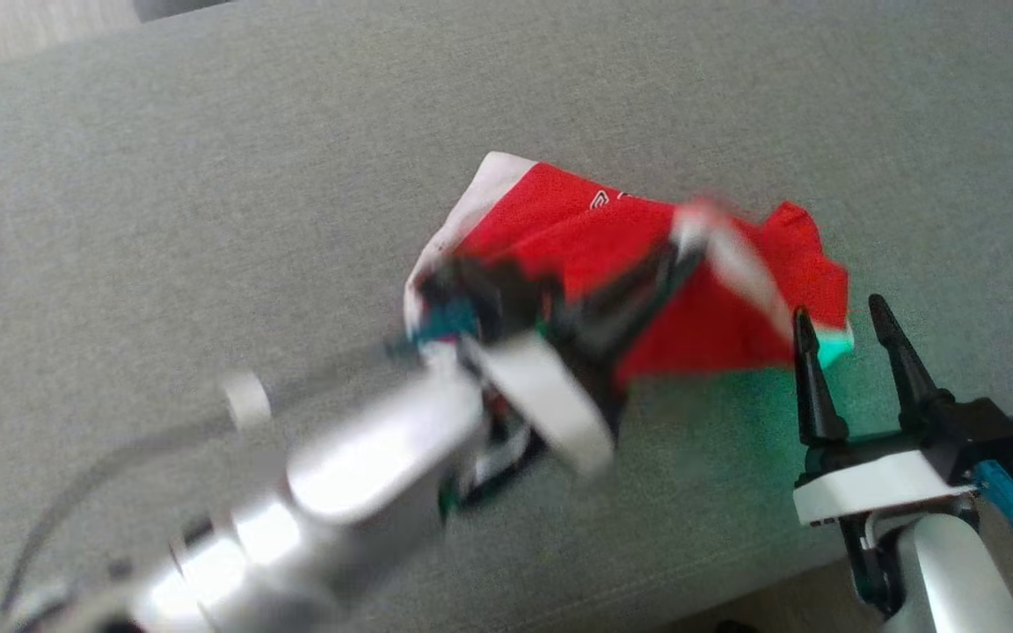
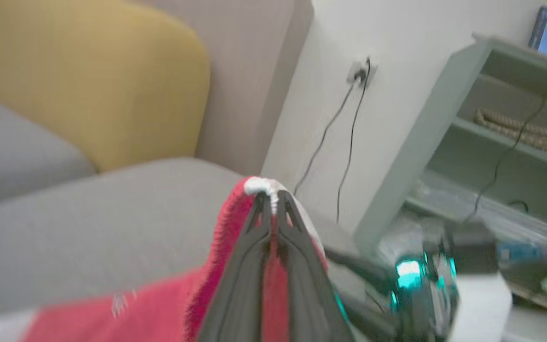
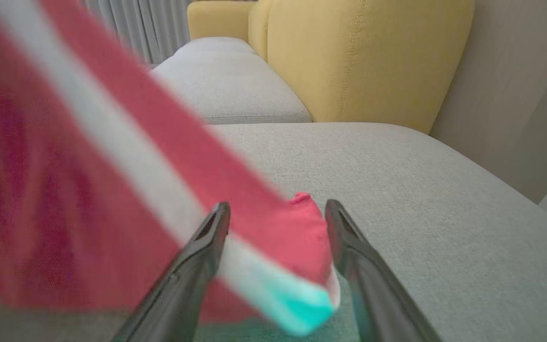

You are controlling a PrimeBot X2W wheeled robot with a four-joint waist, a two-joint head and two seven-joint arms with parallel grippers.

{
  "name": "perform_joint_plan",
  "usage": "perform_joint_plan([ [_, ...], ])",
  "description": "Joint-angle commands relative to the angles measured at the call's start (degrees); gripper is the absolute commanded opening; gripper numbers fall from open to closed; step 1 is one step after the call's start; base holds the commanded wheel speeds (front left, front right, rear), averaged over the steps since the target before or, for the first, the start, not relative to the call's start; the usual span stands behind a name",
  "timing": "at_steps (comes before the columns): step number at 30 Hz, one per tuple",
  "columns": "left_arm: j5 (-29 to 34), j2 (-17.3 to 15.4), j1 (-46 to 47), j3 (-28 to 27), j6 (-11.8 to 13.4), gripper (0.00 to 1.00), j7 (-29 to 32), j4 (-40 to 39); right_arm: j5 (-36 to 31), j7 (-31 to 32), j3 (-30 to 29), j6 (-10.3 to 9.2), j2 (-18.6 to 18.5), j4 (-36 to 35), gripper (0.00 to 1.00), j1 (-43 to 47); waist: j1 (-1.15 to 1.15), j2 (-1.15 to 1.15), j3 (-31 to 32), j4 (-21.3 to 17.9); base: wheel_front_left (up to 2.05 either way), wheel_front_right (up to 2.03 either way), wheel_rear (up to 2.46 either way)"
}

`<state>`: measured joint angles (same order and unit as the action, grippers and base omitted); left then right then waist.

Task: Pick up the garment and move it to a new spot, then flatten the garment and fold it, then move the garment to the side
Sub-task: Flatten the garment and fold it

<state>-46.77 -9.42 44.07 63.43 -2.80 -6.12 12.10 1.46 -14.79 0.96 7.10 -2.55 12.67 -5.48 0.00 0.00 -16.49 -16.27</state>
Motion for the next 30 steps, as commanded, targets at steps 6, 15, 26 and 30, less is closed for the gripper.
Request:
perform_joint_plan([
  [6, -2.39, -1.98, 14.81, -9.94, -0.62, 0.00, 3.72, -6.19, -0.58, -0.21, 0.98, 0.39, -0.32, -1.49, 1.00, -1.22, 0.00, 0.00, 2.05, 1.09, 0.00, 0.00, 0.00],
  [15, -2.23, -15.78, 6.29, -12.54, 8.42, 0.00, 8.75, -10.03, 0.16, -0.21, 2.03, 0.39, -0.32, -1.34, 1.00, -1.00, 0.00, 0.00, 0.72, 3.58, 0.00, 0.00, 0.00],
  [26, -2.42, -22.54, -3.45, -14.79, 11.26, 0.00, 1.85, -6.91, 9.43, -0.21, 10.19, 0.39, -3.36, 6.59, 1.00, -5.80, 0.00, 0.00, -1.65, 8.98, 0.00, 0.00, 0.00],
  [30, -2.16, -21.62, -2.82, -14.57, 11.05, 0.00, 1.32, -6.28, 8.91, -0.21, 12.86, 0.39, -5.96, 8.92, 1.00, -7.05, 0.00, 0.00, -1.32, 10.15, 0.00, 0.00, 0.00],
])
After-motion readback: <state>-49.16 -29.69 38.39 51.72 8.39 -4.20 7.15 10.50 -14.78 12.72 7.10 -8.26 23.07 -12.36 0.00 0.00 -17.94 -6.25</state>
